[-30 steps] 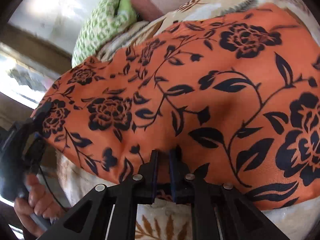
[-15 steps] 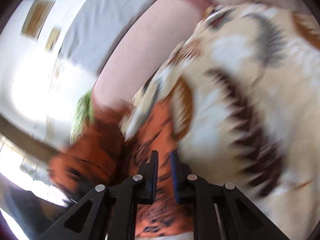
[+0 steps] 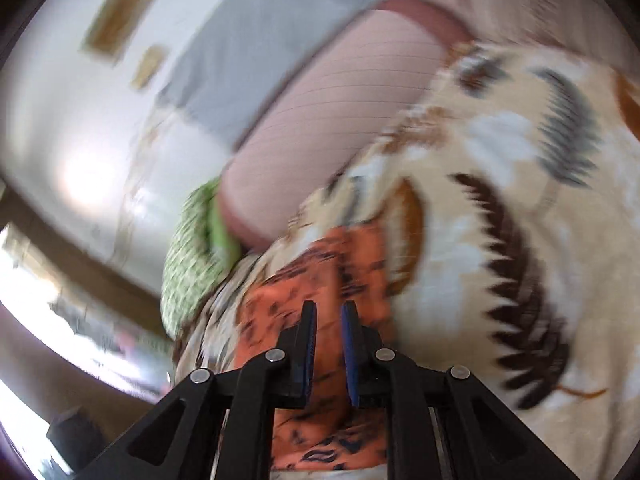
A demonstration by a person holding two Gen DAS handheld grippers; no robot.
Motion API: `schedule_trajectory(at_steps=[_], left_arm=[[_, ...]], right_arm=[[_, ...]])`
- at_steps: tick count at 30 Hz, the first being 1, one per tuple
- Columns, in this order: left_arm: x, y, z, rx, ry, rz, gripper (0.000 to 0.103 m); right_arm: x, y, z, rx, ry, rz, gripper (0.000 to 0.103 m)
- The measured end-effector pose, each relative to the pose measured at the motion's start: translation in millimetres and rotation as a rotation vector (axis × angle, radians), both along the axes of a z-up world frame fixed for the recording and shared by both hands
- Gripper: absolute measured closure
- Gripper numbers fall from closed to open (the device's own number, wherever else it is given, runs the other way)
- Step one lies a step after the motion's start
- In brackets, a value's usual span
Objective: Fold small clothes
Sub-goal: 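Release the blouse and press the folded bundle with both grippers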
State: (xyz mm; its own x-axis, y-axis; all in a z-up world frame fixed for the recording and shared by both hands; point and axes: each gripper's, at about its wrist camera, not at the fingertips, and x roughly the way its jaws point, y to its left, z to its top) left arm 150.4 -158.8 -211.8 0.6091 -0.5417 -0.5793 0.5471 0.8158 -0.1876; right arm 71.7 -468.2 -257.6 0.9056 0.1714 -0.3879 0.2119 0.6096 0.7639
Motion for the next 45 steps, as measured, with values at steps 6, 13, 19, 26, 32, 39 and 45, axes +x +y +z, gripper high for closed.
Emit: schedule_trajectory(at_steps=[6, 13, 19, 26, 32, 39, 45], left_arm=[[28, 13, -37, 0.124, 0.12, 0.069, 0.019], [32, 12, -57, 0.146, 0.193, 0.021, 0.018], [30, 12, -73, 0.217, 0.238, -0.015, 0.016], [30, 19, -70, 0.169, 0.254, -0.026, 0.017], [27, 18, -47, 0.126, 0.138, -0.019, 0.017], [30, 5, -70, 0.172, 0.223, -0.041, 0.017], [39, 6, -74, 0.15, 0.273, -0.052, 0.016]], right_arm=[[12, 63, 32, -0.205, -0.074, 0.13, 0.088], [48, 52, -33, -0.152, 0.407, 0.053, 0.089], [34, 75, -44, -0.258, 0.483, 0.144, 0.088], [21, 86, -44, -0.252, 0.55, 0.216, 0.089], [11, 74, 27, -0.283, 0.325, 0.104, 0.088], [123, 61, 17, -0.189, 0.413, 0.159, 0.088], [209, 37, -36, -0.152, 0.587, 0.147, 0.09]])
